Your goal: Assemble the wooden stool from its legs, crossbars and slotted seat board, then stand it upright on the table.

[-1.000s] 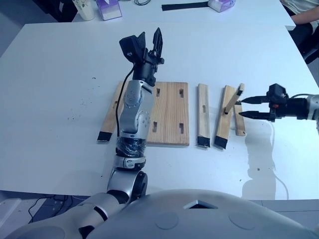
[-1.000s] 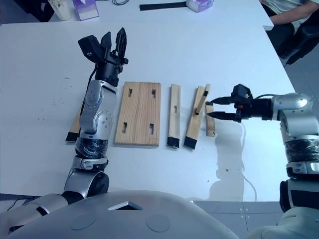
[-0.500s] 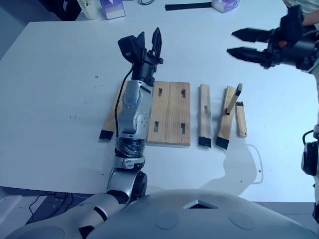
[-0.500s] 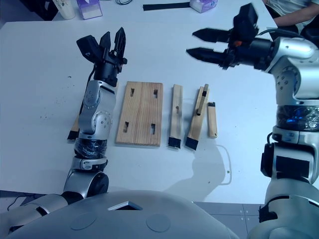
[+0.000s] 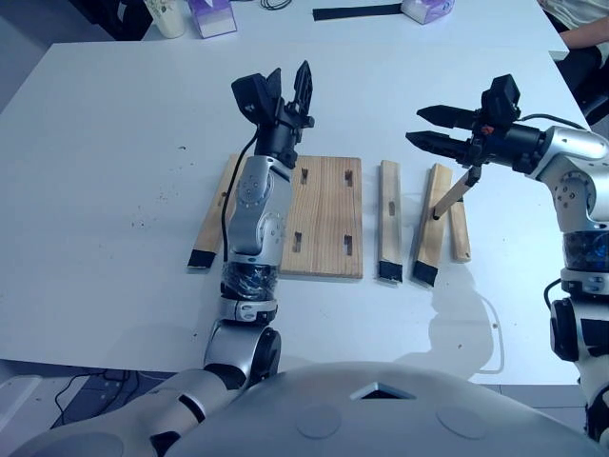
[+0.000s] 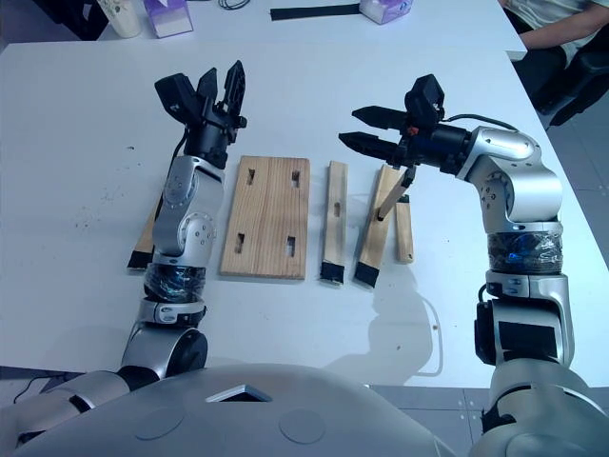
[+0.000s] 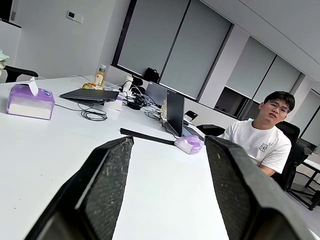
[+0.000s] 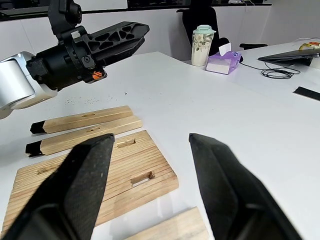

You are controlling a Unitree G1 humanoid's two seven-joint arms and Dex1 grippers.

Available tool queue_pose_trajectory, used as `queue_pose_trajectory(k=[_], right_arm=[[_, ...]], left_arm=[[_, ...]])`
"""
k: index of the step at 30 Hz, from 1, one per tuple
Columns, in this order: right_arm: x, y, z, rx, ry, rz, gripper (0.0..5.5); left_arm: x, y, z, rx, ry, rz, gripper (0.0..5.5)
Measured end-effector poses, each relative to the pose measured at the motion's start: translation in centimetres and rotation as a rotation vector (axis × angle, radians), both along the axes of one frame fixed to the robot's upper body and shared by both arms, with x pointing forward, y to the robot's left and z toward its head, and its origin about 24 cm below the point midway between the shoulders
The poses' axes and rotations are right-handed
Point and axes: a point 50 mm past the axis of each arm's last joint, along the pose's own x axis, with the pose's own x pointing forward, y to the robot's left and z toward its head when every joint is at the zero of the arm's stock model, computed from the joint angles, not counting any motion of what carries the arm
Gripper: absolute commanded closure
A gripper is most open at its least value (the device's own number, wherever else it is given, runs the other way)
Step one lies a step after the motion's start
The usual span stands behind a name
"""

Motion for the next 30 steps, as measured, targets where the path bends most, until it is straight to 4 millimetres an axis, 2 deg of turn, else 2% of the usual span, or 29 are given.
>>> queue_pose_trajectory(k=[4, 11, 19, 27, 30], right_arm=[[-0.4, -0.3, -0.7, 0.002, 0.024, -0.006, 2.74], [-1.1, -0.6, 1.6, 0.096, -0.035, 0.008, 2.74], [-1.3, 0.2, 2.8, 0.127, -0.067, 0.017, 2.74], [-0.9, 1.5, 3.3, 0.139, -0.088, 0.046, 2.74], [-0.8, 1.8, 2.4, 0.085, -0.071, 0.052, 2.74]], left_arm=[[0.0, -0.1, -0.1, 0.003, 0.009, -0.009, 2.85], [-0.1, 0.1, 0.2, -0.004, 0.009, -0.010, 2.85], [-0.2, 0.5, 0.3, -0.005, 0.013, -0.006, 2.85], [-0.2, 0.5, 0.2, -0.004, 0.014, -0.005, 2.85], [-0.2, 0.5, 0.2, -0.004, 0.014, -0.006, 2.85]])
